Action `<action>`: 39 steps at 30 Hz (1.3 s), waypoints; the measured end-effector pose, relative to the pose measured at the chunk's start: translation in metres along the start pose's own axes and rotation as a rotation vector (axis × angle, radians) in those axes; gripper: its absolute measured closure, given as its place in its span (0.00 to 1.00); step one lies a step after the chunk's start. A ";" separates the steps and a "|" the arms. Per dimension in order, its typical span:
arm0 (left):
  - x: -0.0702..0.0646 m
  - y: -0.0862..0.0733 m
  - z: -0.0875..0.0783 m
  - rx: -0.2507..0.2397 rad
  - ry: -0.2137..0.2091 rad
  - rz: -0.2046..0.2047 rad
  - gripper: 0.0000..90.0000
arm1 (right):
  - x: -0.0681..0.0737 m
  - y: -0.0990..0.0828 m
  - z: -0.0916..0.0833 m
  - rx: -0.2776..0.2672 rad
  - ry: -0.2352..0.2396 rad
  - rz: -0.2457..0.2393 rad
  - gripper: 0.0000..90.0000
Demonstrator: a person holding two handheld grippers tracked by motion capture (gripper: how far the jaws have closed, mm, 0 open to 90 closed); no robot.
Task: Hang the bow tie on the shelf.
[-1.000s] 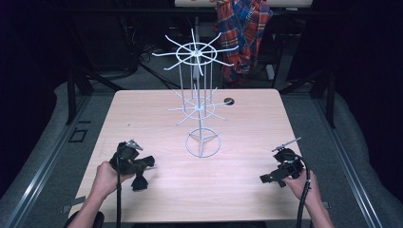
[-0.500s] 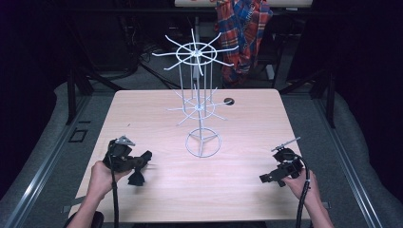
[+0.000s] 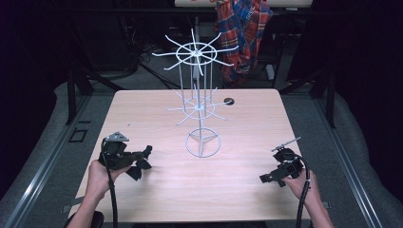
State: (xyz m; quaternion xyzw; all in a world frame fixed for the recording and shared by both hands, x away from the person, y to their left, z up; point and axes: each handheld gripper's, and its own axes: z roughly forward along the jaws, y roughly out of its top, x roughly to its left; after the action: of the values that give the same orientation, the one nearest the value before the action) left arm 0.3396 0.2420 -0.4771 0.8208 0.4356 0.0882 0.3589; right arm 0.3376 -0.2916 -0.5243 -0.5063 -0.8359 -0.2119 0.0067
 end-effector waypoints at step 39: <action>0.003 0.041 -0.016 -0.215 0.023 -0.042 1.00 | -0.002 -0.001 0.001 0.015 0.007 0.012 0.05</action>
State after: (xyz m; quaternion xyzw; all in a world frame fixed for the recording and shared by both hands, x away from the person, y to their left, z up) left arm 0.3604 0.2378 -0.4389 0.7673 0.4446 0.1361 0.4416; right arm 0.3374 -0.2932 -0.5261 -0.5105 -0.8343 -0.2074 0.0146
